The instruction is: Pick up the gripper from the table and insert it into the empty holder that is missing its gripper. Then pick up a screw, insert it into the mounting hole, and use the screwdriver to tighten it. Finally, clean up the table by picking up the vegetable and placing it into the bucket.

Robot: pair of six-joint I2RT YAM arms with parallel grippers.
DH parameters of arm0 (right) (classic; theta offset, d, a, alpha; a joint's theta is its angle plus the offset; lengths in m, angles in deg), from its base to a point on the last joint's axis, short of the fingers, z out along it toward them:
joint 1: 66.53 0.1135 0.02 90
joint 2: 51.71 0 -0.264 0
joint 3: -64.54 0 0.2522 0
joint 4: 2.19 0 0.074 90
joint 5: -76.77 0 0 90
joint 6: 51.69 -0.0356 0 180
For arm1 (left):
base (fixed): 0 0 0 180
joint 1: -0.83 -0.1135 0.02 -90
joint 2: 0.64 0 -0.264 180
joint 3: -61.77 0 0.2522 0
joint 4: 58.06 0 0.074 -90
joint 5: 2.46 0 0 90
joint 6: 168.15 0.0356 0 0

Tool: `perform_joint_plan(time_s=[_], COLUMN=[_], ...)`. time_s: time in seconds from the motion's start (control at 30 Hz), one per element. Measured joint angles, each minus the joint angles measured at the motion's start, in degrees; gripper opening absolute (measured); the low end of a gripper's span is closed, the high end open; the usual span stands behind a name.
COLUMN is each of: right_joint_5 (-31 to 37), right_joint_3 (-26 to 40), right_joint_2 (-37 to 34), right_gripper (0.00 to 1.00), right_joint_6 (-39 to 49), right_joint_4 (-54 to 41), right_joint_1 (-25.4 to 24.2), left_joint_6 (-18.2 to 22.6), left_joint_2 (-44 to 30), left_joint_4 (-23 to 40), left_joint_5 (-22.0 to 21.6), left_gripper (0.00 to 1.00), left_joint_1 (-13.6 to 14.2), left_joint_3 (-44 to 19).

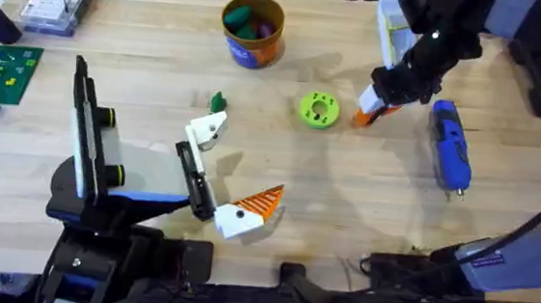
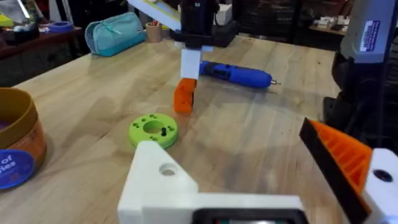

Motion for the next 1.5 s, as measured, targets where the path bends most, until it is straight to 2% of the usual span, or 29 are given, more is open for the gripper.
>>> perform_joint_plan(time_s=[0.03, 0.1, 0.53, 0.7, 0.87, 1.03, 1.23, 1.5], right_joint_5=[-0.07, -0.12, -0.1, -0.15, -1.36, -6.03, -12.49, -17.42], right_joint_3=[0.0, 0.06, 0.08, 1.79, 6.5, 10.84, 11.47, 11.4], right_joint_2=[0.01, -0.02, 0.0, 0.65, 5.8, 12.1, 17.93, 22.27], right_gripper=[0.081, 0.013, 0.008, 0.008, 0.008, 0.007, 0.007, 0.007], right_joint_6=[-0.03, -0.17, 0.7, 0.7, 0.7, 0.7, 0.66, -1.02], right_joint_4=[0.02, 0.18, 0.07, -2.69, -6.07, -6.34, -5.39, -3.81], right_joint_1=[0.0, 0.0, 0.0, 0.0, 0.0, 0.0, 0.0, 0.0], left_joint_6=[0.01, 0.02, 0.01, 0.0, -0.01, -0.01, -0.01, -0.01], left_joint_2=[0.0, 0.0, -0.02, 0.0, 0.0, -0.01, 0.0, -0.01], left_joint_4=[0.01, 0.01, 0.02, 0.02, 0.03, 0.04, 0.05, 0.17], left_joint_5=[-0.02, 0.0, 0.0, -0.02, -0.02, -0.01, -0.01, 0.0], left_gripper=[0.99, 0.99, 0.99, 0.99, 0.99, 0.99, 0.99, 0.99], left_joint_1=[0.0, 0.0, 0.0, 0.0, 0.0, 0.0, 0.0, 0.0], left_joint_3=[0.0, 0.0, 0.0, 0.0, 0.0, 0.0, 0.0, -0.01])
